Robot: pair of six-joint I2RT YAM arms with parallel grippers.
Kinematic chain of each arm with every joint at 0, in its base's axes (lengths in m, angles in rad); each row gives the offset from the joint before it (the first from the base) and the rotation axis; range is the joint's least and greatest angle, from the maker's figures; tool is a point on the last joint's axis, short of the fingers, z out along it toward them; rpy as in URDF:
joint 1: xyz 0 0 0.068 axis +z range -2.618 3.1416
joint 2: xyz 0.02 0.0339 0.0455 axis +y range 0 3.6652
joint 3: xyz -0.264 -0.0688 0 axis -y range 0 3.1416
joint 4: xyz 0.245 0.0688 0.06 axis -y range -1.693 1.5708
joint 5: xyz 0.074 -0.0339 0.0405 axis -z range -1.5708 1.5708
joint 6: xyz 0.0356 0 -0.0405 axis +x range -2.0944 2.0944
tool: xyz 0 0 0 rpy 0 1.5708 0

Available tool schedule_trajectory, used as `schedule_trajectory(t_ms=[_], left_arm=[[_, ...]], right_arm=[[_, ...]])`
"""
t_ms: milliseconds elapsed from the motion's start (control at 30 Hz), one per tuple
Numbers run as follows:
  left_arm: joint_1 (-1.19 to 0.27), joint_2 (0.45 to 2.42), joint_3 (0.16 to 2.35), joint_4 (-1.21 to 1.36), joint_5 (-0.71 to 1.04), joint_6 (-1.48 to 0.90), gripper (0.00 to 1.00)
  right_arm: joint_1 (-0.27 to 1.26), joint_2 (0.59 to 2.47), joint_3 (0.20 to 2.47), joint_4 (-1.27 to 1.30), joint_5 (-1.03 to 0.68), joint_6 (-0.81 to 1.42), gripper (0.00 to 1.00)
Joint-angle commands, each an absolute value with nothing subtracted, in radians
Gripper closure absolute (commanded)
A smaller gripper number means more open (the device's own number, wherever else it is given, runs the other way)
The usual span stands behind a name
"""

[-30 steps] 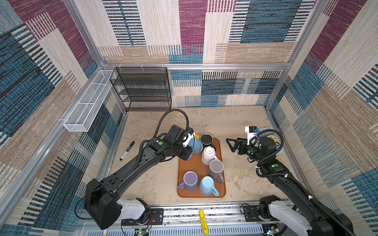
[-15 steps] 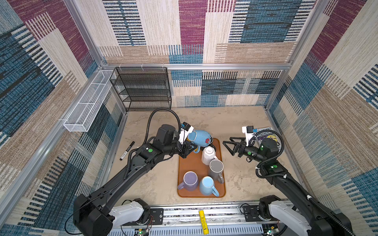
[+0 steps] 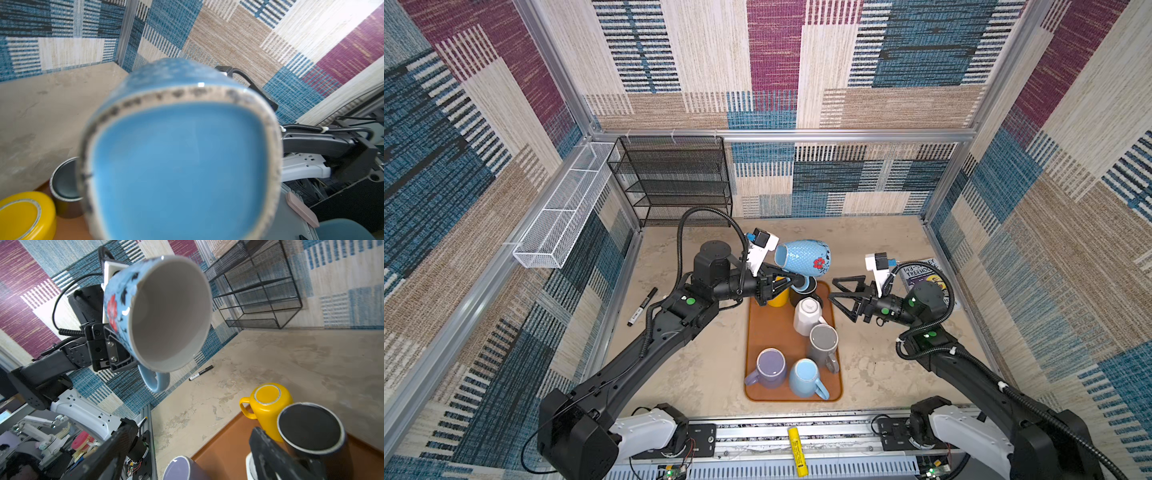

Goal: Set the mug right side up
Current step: 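Lift the blue floral mug with the left gripper toward the right gripper, then grasp the blue floral mug's rim with the right gripper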

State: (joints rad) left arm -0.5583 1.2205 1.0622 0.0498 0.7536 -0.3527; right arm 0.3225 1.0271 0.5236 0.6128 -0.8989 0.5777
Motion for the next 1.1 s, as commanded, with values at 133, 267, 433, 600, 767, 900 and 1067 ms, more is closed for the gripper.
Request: schedule_trajectory(t_ms=[133, 267, 433, 600, 767, 900, 1067], left_arm=[[-0.557, 1.236, 1.074, 0.339, 0.922, -0.440, 1.00], [-0.557, 1.239, 1.071, 0.361, 0.946, -0.449, 1.00], [-0.557, 1.234, 1.060, 0.388, 0.958, -0.457, 1.00], [-0.557, 1.229, 1.043, 0.426, 0.957, -0.470, 1.00], [-0.557, 1.229, 1.018, 0.507, 0.946, -0.505, 1.00], [-0.558, 1.227, 1.002, 0.557, 0.934, -0.521, 1.00], [-0.559, 1.223, 0.981, 0.602, 0.910, -0.534, 1.00]], right_arm=[[0.409, 1.109, 0.616, 0.758, -0.926, 0.607, 0.31], [0.440, 1.125, 0.644, 0.787, -0.921, 0.614, 0.36], [0.450, 1.126, 0.660, 0.823, -0.905, 0.630, 0.40], [0.459, 1.129, 0.669, 0.860, -0.892, 0.657, 0.42], [0.466, 1.135, 0.670, 0.919, -0.875, 0.697, 0.44], [0.475, 1.135, 0.670, 0.954, -0.859, 0.717, 0.46], [0.491, 1.144, 0.661, 1.010, -0.839, 0.747, 0.48]])
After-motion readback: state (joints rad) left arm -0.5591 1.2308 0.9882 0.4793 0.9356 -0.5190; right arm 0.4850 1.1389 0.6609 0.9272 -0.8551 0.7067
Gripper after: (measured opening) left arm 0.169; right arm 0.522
